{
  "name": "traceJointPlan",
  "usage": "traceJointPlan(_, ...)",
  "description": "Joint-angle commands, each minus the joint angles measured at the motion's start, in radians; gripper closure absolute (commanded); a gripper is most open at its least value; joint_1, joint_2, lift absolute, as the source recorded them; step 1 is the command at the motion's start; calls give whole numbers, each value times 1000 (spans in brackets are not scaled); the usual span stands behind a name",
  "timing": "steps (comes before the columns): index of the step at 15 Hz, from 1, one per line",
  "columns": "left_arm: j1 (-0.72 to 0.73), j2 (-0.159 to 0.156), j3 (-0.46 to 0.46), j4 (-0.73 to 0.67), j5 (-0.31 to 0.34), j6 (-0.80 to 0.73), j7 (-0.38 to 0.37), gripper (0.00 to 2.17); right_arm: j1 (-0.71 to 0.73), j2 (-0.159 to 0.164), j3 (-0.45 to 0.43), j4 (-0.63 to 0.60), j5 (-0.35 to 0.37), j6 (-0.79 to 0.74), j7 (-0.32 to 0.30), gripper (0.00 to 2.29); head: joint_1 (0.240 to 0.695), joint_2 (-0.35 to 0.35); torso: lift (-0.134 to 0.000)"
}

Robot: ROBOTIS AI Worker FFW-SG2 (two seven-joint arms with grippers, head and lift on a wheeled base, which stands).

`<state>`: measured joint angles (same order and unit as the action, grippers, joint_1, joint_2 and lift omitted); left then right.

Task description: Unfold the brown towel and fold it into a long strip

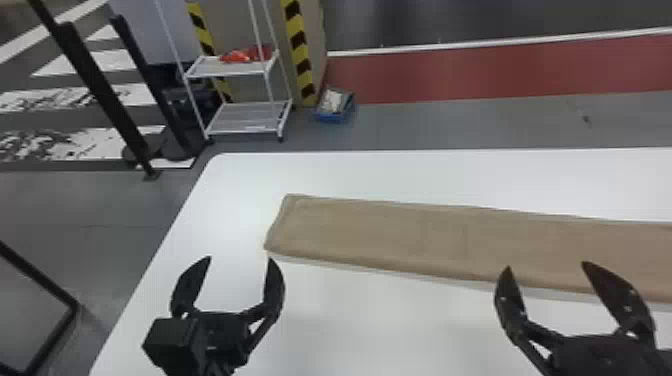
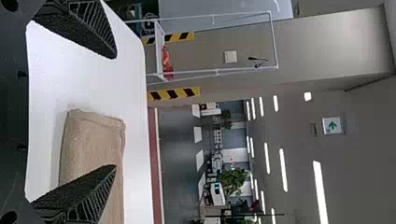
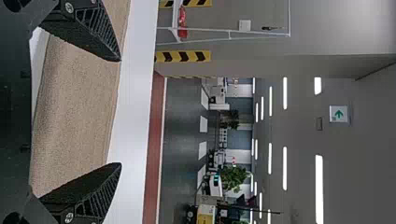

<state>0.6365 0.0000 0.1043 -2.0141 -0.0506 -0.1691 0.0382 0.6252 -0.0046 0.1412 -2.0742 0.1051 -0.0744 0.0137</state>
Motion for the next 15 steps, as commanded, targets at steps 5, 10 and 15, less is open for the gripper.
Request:
traceJointPlan(5,3,-3,0,0,2,-13,2,36,-1,5,0,0,-2,0,0,90,695,201,-122)
traceJointPlan(10,3,-3,9,2,8,-19,2,36,10,5,17,-9,-1,-3,0,90,695,209,-122)
traceJointPlan(15,9,-3,12,2,8,-22,3,36,10,5,18,-10,-2,-3,0,90,695,220,-122)
